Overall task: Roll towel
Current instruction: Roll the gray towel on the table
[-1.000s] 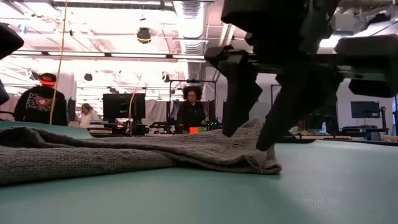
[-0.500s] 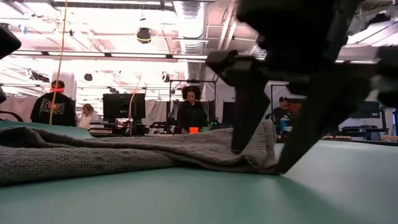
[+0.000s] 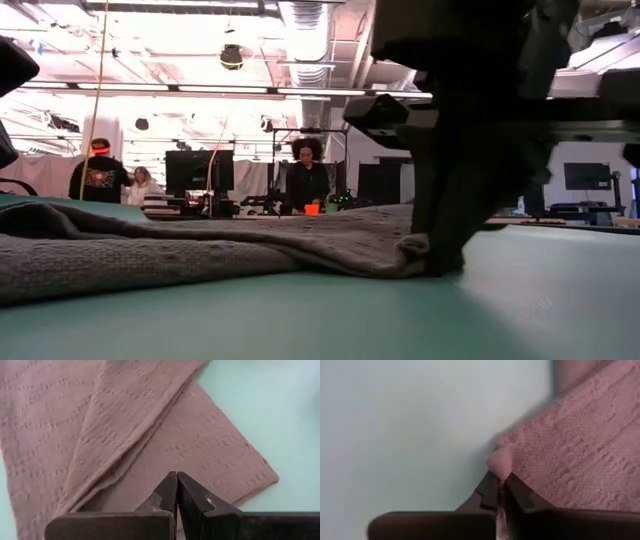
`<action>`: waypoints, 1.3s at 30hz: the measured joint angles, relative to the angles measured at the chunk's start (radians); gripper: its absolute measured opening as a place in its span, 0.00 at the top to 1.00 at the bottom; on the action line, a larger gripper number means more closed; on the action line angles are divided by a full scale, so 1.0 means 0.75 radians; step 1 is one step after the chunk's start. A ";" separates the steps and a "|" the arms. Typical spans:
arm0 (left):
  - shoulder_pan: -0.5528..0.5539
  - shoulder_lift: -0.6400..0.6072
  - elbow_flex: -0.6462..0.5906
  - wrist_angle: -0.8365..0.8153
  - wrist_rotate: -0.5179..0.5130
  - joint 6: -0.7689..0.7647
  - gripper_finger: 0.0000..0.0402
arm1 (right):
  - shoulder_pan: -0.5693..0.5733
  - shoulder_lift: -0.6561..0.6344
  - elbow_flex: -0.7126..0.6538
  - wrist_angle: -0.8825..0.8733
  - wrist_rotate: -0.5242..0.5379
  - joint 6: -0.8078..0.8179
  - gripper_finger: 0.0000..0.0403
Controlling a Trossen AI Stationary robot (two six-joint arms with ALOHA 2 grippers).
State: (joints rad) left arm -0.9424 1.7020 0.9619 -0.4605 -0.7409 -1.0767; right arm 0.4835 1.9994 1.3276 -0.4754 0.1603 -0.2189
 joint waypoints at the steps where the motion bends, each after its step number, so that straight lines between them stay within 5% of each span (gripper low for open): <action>1: 0.000 0.000 0.000 0.000 -0.004 0.000 1.00 | -0.001 0.000 0.010 -0.014 0.004 0.002 0.96; 22: 0.001 0.001 0.000 -0.005 -0.016 -0.022 1.00 | -0.239 0.001 0.386 -0.358 0.063 -0.020 0.95; 39: 0.001 0.001 0.000 -0.006 -0.015 -0.058 1.00 | -0.545 -0.001 0.485 -0.323 0.064 -0.034 0.95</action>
State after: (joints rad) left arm -0.9421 1.7027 0.9619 -0.4648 -0.7521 -1.1205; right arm 0.0747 1.9987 1.6913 -0.7175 0.2081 -0.2442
